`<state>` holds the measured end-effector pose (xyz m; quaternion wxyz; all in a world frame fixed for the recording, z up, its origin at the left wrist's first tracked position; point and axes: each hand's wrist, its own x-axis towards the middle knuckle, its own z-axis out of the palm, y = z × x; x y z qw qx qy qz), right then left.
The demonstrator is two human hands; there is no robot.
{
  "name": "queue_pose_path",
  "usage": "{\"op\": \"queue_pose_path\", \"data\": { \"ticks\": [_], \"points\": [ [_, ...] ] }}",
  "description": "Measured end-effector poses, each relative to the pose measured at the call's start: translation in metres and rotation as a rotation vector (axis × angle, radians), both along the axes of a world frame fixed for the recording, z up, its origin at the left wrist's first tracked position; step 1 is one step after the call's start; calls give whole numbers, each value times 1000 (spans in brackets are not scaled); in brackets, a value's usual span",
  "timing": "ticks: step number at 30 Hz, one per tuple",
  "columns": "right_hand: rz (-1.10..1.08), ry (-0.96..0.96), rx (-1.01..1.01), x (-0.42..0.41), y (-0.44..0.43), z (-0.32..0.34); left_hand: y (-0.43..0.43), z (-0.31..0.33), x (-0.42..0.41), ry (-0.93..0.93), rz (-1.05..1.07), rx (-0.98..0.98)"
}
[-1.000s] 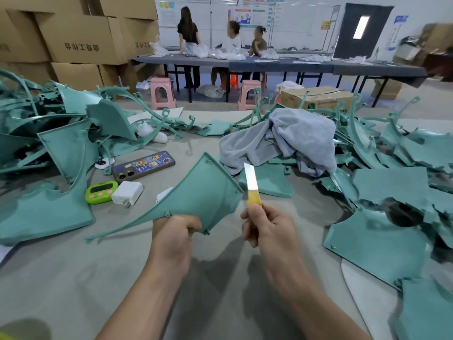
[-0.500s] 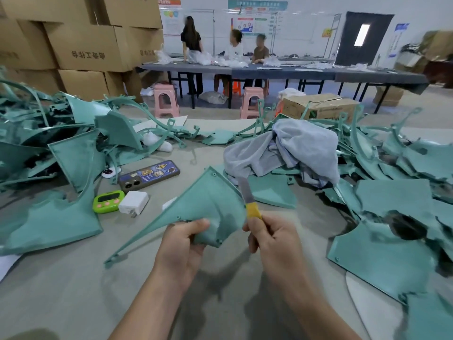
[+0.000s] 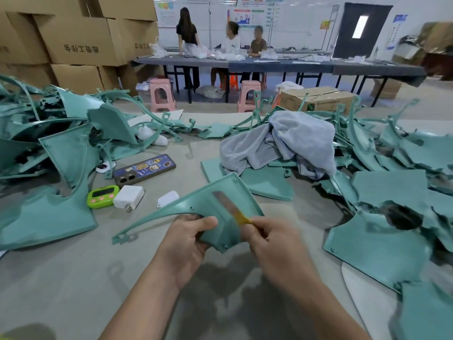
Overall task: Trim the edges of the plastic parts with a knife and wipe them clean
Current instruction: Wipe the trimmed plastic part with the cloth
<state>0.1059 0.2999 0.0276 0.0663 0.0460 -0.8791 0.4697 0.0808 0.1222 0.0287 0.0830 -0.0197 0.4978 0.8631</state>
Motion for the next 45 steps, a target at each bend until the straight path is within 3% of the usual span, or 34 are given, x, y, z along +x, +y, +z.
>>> {"op": "queue_pose_path", "data": {
  "ticks": [2,4,6,10,12,14,17,22,28,30,34,37,39,41,45],
  "points": [
    [-113,34,101,-6,1,-3,-3,-1,-1,-5,34,15],
    [-326,69,24,-14,15,2,-7,-2,-3,-2,115,-3],
    [-419,-23,-14,-18,29,6,-12,-4,-6,-22,200,-36],
    [-408,-257,325,-15,35,9,-17,-5,-11,-43,273,-59],
    [-536,-121,504,-18,33,17,-21,-4,-14,-44,290,-76],
    [-581,110,547,-33,33,35,-23,-6,-19,-54,309,-99],
    [-485,324,507,-83,32,68,-23,-8,-24,-87,308,-85],
    [-180,175,926,-183,31,85,-23,-12,-27,-111,245,-109],
    [34,175,1161,-217,6,45,-25,-15,-35,-133,159,68],
    [-10,291,1021,-212,0,50,-26,-16,-36,-139,149,108],
    [-227,376,344,-180,-4,88,-26,-16,-38,-142,160,135],
    [-59,423,114,-118,-19,97,-20,-13,-37,-170,156,201],
    [164,282,167,-75,-43,68,-16,-13,-35,-180,109,314],
    [238,262,263,-47,-65,34,-15,-13,-32,-196,54,392],
    [27,357,467,-59,-69,14,-13,-17,-31,-203,41,368]
  ]
}}
